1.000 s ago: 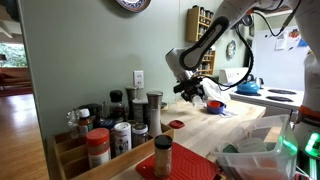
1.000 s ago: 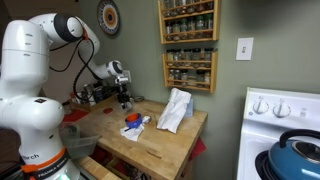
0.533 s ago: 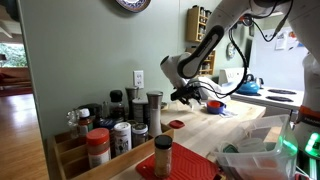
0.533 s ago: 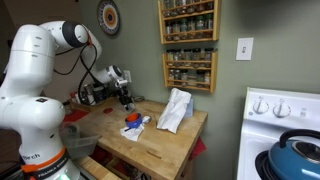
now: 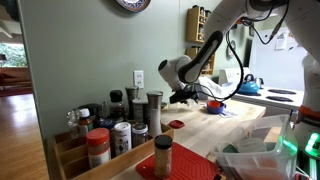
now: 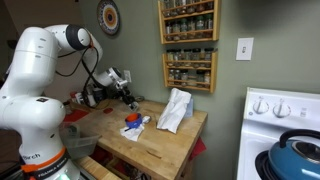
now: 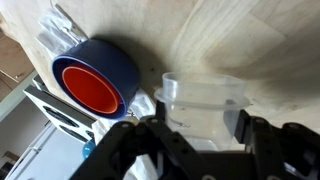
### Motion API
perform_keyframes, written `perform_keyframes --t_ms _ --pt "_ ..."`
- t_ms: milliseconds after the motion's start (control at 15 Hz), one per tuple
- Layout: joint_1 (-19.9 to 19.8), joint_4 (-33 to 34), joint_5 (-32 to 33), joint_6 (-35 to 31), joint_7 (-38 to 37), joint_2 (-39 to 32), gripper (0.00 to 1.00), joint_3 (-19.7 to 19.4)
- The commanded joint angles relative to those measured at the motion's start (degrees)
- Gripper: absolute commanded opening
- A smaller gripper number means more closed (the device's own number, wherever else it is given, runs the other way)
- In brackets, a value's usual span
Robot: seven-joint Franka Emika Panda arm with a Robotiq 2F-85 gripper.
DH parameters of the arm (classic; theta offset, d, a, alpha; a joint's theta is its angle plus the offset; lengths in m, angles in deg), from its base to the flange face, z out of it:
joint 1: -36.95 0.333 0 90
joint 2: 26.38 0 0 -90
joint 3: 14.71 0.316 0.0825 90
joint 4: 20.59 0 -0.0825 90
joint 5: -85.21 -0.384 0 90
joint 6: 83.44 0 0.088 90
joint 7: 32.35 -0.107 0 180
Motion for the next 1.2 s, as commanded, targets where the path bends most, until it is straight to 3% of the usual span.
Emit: perform_keyframes --t_ms 0,267,333,400,533,1133 --pt "0.13 0.33 3.87 -0.08 -2.77 -1.39 0.37 0.2" --pt "-0.28 -0.01 5.4 -0.08 -3.1 -1.71 0.39 0.73" --pt "-0.46 -0.04 5.17 0.0 -2.49 -1.72 0.86 0.98" --pt "-0.64 -0.16 4.82 -0.34 -2.4 -1.54 0.87 1.18" --pt "-0.7 -0.33 4.68 -0.31 -2.21 -1.15 0.99 1.37" --pt "-1.86 -0.97 3.01 -1.86 -0.67 0.0 1.0 2.71"
